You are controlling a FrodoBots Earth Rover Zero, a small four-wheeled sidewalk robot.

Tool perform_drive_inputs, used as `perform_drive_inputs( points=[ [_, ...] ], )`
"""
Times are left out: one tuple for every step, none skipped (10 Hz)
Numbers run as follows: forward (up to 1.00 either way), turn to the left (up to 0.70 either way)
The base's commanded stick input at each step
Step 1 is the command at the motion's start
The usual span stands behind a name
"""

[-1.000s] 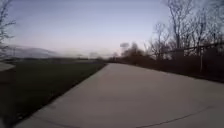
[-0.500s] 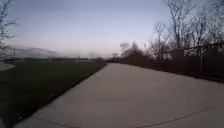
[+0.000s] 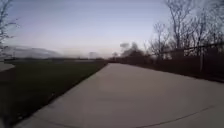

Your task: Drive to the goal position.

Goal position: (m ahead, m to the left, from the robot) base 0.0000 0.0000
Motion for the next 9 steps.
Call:
perform_drive_inputs(
  points=[
    [0.0, 0.0],
    [0.0, 0.0],
    [0.0, 0.0],
    [0.0, 0.0],
    [0.0, 0.0],
    [0.0, 0.0],
    [0.0, 0.0],
    [0.03, 0.0],
    [0.05, 0.0]
  ],
)
